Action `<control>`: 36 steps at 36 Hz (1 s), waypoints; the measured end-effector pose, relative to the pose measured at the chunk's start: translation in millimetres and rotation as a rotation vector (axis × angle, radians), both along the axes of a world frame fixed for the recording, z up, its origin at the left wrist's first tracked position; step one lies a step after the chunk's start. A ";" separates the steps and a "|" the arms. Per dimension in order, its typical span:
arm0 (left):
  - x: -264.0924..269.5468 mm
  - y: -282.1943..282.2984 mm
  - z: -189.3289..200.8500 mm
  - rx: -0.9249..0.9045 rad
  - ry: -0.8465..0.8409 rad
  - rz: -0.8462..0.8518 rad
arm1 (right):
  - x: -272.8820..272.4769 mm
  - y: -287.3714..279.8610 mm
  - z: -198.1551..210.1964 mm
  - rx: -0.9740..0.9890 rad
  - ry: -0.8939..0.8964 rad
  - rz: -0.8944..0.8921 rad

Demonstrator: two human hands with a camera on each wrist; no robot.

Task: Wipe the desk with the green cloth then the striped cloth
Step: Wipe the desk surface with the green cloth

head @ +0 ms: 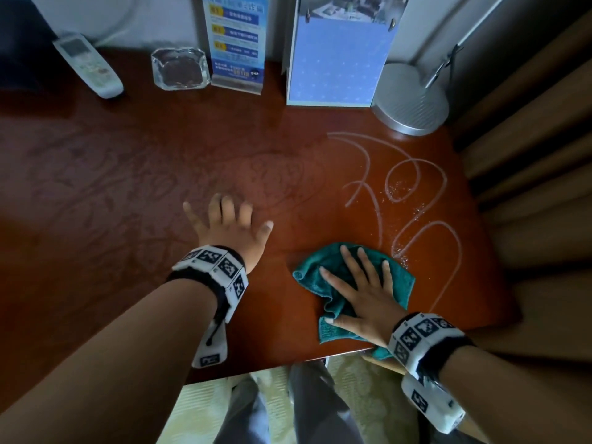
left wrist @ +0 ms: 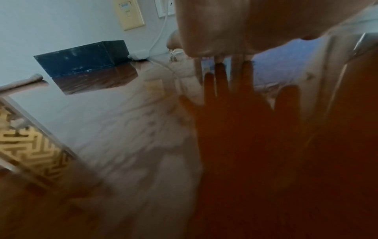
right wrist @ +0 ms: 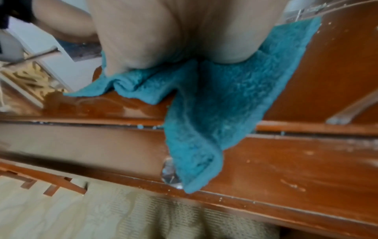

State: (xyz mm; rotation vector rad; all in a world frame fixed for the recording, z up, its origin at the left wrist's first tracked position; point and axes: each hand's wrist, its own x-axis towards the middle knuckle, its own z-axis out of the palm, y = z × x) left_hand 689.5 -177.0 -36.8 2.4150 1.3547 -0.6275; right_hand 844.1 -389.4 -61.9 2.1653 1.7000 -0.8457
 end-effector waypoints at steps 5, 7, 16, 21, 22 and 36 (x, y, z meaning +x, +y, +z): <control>24.9 16.0 4.0 0.049 -0.066 -0.018 | 11.0 8.6 -1.6 0.015 -0.012 0.051; 34.9 21.1 2.7 0.056 -0.064 -0.057 | 15.1 12.4 -2.1 0.030 -0.008 0.066; 71.5 34.7 -13.1 -0.023 -0.037 -0.104 | 30.6 30.3 -3.8 0.061 -0.026 0.131; 79.4 35.4 -20.0 -0.082 -0.025 -0.077 | 40.5 40.2 -6.8 0.093 -0.031 0.175; 79.3 35.2 -22.0 -0.078 -0.021 -0.079 | 42.3 42.5 -7.5 0.109 -0.028 0.178; 80.3 34.0 -25.4 -0.077 -0.006 -0.073 | 68.0 96.1 -9.0 0.116 -0.042 0.130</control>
